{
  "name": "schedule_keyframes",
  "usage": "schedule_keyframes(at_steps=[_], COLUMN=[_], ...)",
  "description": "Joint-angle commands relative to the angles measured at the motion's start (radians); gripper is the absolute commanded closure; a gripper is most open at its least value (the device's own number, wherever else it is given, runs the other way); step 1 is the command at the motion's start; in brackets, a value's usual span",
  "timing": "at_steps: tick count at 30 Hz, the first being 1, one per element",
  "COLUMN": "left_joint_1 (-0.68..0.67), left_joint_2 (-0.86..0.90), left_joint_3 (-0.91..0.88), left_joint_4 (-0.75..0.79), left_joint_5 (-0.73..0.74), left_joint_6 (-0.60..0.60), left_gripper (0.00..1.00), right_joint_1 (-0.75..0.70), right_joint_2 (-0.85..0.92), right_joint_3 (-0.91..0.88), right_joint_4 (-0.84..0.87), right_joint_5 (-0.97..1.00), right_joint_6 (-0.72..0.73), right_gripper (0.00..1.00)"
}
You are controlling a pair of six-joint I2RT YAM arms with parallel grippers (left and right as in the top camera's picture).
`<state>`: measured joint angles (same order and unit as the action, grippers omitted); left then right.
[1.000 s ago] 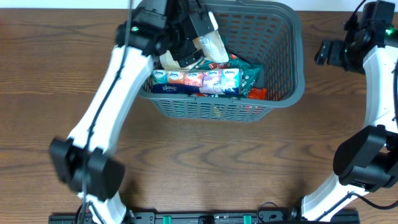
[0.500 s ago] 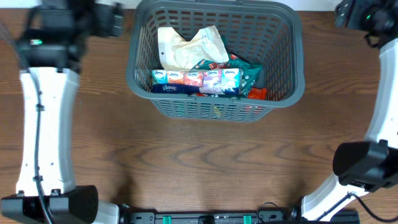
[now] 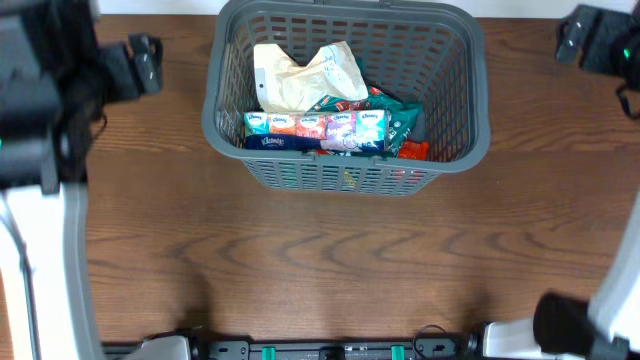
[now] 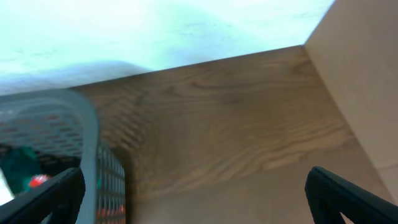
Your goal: Pack container
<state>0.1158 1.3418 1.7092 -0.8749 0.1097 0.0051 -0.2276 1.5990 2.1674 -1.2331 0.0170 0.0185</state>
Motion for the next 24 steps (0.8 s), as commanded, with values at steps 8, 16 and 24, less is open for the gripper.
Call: schedule_keyframes(at_steps=[8, 16, 24], left_joint_1=[-0.015, -0.017, -0.017], left_joint_2=[-0.504, -0.82, -0.895], left_joint_3=[-0.484, -0.745, -0.814], left_joint_4=[0.097, 0.147, 0.124], left_joint_5=[0.088, 0.089, 0.119], left_joint_6=[0.035, 0.109, 0.126], left_gripper=[0.02, 0.01, 0.01], right_joint_1=[0.074, 0.105, 0.105], right_joint_2=[-0.476, -0.788, -0.988], right_joint_3=[-0.561, -1.002, -1.142], right_joint_4=[0.142, 0.224, 0.227], right_joint_5=[0.039, 0.038, 0.032], right_joint_6=[0.022, 0.029, -0.005], right_gripper=[0.01, 0.01, 0.01])
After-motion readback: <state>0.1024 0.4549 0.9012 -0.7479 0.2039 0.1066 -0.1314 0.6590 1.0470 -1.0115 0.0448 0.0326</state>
